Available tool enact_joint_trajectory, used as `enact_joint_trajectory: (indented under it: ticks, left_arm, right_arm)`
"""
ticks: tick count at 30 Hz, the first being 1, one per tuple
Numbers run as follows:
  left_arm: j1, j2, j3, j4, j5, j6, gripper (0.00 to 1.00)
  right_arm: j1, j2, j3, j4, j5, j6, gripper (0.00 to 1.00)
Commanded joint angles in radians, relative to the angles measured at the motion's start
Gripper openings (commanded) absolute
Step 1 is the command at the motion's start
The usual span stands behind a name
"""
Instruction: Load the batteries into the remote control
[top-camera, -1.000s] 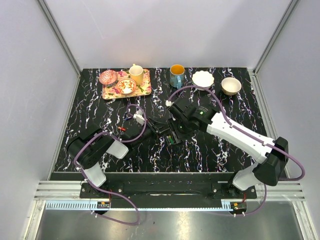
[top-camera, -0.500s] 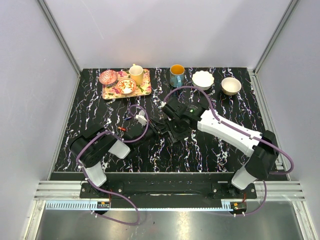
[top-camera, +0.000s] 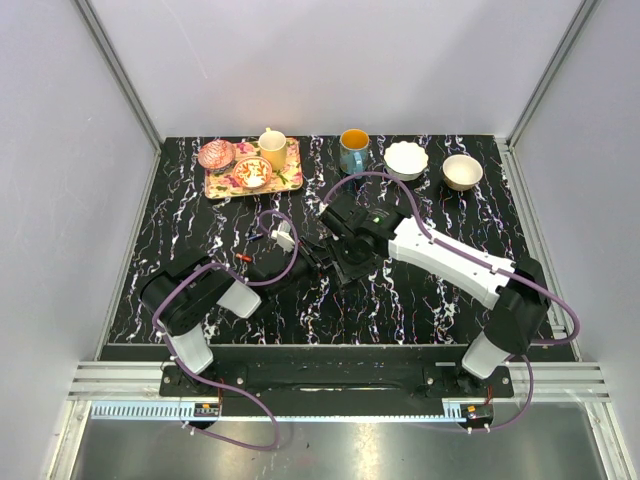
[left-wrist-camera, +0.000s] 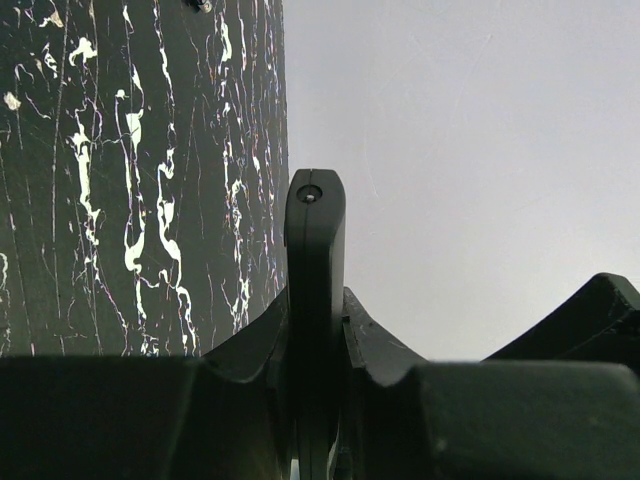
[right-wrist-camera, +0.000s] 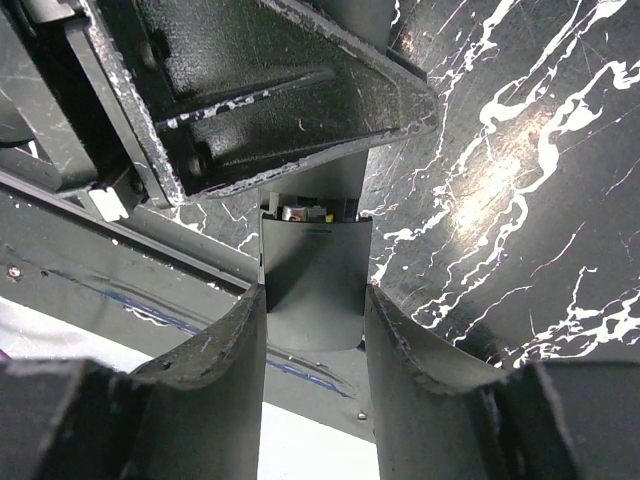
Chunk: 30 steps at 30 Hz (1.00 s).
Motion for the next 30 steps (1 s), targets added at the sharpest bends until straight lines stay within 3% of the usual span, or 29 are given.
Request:
enact_joint_trajectory:
  ticks: [1,30]
  left_arm:
    - [-0.004,-0.021,0.003,0.373,-0.031,0.008,0.00]
    - [-0.012,-0.037,-0.008,0.375,-0.049,0.014,0.00]
  right_arm:
    - [0.009,0.008,0.025,0.026,0.003,0.008,0.00]
    - [0.009,-0.001,-0.053,0.058,-0.013,0.039,0.00]
